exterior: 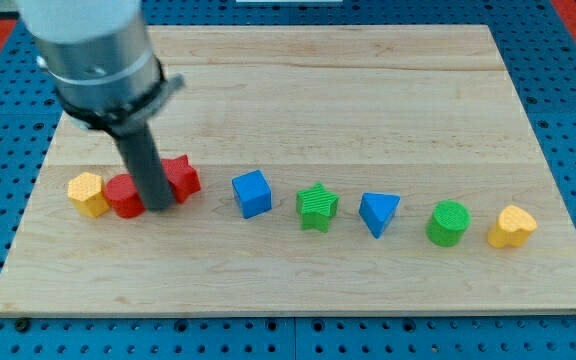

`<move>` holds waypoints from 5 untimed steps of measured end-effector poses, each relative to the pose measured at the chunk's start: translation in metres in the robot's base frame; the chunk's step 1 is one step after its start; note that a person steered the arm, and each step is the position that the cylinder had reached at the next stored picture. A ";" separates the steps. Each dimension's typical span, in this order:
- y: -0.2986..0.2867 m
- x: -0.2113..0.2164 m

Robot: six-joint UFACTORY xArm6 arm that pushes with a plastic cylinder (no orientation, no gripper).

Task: Move the red circle to the top left of the board

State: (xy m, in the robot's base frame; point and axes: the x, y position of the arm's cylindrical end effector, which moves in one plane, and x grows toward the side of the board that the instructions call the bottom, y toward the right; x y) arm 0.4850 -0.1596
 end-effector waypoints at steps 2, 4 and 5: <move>0.005 0.023; -0.076 -0.044; -0.043 -0.062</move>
State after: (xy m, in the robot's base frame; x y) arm 0.4231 -0.2023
